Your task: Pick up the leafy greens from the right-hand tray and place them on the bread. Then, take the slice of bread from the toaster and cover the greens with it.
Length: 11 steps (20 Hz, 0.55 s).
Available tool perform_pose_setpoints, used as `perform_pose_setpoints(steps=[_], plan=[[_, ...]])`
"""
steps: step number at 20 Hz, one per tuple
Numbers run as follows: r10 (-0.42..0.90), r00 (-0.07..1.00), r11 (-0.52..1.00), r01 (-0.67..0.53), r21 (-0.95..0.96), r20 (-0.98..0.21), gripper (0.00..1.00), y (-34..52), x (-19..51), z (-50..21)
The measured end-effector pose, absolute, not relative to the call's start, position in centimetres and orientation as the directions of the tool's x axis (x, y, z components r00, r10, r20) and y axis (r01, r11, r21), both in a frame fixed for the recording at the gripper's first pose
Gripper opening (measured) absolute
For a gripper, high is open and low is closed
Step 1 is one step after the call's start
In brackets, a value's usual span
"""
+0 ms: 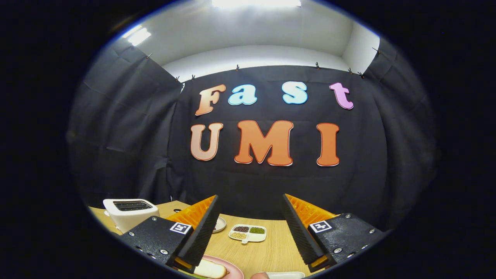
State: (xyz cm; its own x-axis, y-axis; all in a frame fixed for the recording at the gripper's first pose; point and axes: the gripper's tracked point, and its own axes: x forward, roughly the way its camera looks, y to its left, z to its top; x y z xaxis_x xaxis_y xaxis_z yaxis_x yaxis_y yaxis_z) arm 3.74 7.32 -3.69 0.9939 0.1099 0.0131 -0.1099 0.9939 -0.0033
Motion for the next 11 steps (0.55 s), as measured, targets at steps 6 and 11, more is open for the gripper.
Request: perform_pose_setpoints(steps=[6,11], plan=[[0.141,0.990,0.990,-0.141,-0.014,0.020,0.95,9.3,3.1,-2.6],[0.150,0.988,0.989,-0.150,-0.002,0.028,0.96,9.4,2.5,-2.1]])
